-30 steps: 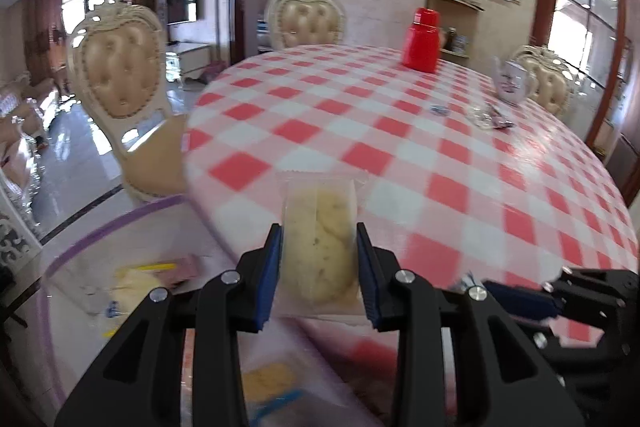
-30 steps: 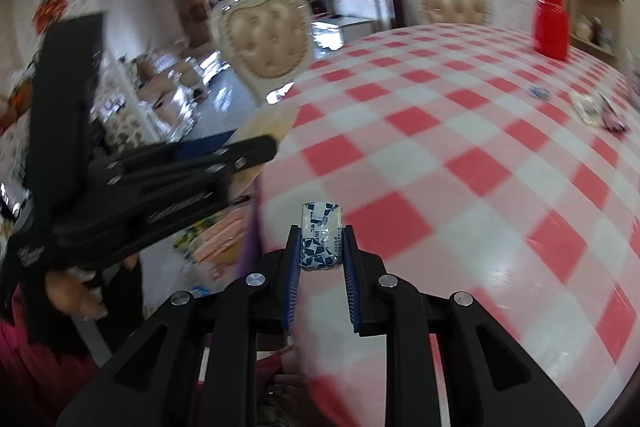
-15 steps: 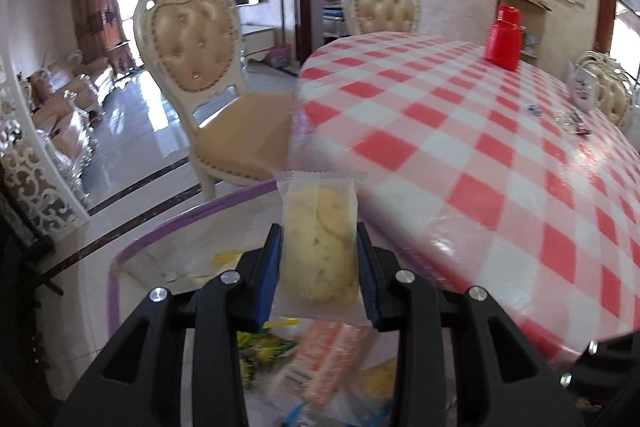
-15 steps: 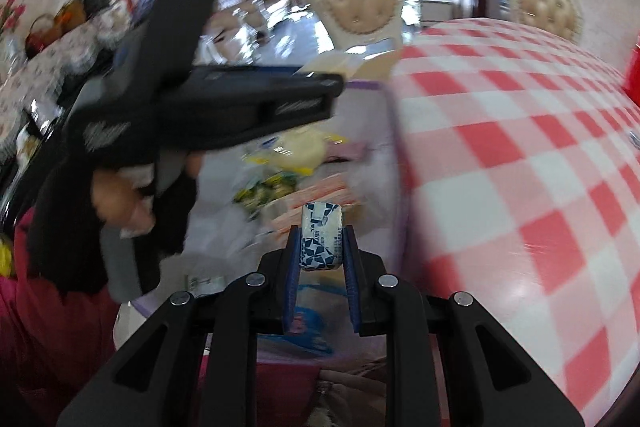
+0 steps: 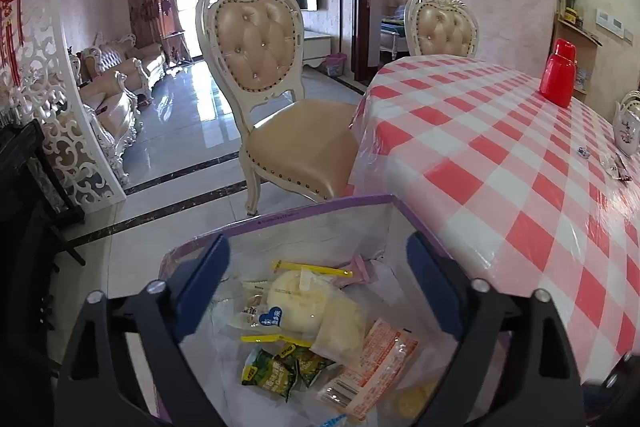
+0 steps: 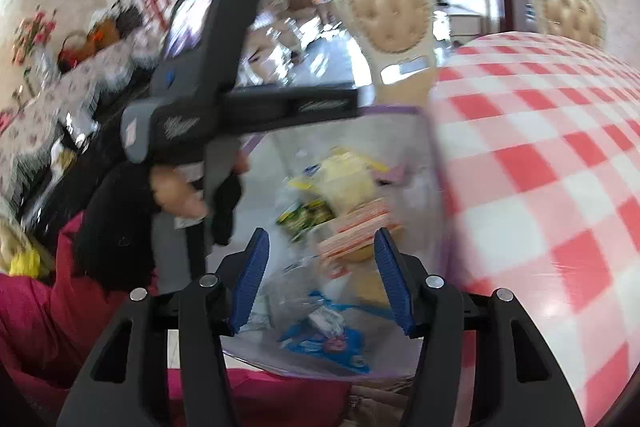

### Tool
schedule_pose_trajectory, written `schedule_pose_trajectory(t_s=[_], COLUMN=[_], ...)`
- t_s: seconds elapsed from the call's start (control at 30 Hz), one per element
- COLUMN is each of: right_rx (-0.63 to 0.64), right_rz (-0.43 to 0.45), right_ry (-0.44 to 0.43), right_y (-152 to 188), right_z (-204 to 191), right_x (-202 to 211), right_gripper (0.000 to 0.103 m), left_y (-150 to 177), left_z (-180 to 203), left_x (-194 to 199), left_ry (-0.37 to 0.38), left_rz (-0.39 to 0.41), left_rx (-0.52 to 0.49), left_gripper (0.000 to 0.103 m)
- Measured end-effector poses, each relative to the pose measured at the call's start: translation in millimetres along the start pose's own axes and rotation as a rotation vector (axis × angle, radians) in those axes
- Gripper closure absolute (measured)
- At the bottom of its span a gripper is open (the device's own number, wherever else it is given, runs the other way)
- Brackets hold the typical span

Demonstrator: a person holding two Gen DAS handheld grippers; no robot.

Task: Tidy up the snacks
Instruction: 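Carry the blue-and-white box and clear cake pack into the clear box while opening both tools, then grasp the orange-edged white pack with the right tool while the left tool grasps a second blue-and-white box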

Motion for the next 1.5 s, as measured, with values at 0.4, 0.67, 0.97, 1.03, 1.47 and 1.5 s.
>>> schedule_pose_trajectory(t_s=[0.4,0.67,0.97,1.03,1.47,1.5], right_rx=[-0.392,-0.686,-0.771,-0.815,-0.743,-0.727], right_rz=[0.321,0.44,0.446,0.448,0.45,0.446], right_ry=[0.401,0.542,0.689,0.657,0.684,0.696], right_y=[27,81,92,93,64,59], right_z=[166,289,387,405,443,447], right_x=[152,250,297,300,297,297], right_gripper=[0.016,0.016,0.016,0.016,0.016,0.016], left_y=[-53,-81,-109,-115,-115,-114], left_z=[176,373,474,494,561,561], left_x=[43,6,-68,-75,-113,-112], left_ry=[0.464,0.505,0.439,0.443,0.432,0.443], left_rz=[-0.051,-0.111,-0.163,-0.144,-0.169,-0.163], left_rx=[-0.094,-0.142,-0.051,-0.095,-0.311,-0.326], left_gripper=[0.002,0.002,0.002,0.002,0.054,0.061])
Point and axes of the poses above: each gripper's, at about its wrist camera, not at the fingertips, and x roughly against the way its jaws point, z to its right, y to its underside, the point moved 1 cm from there along -x, roughly the way its jaws point, and after that the axes turned 9 degrees about -y, right-handed, at the moved point
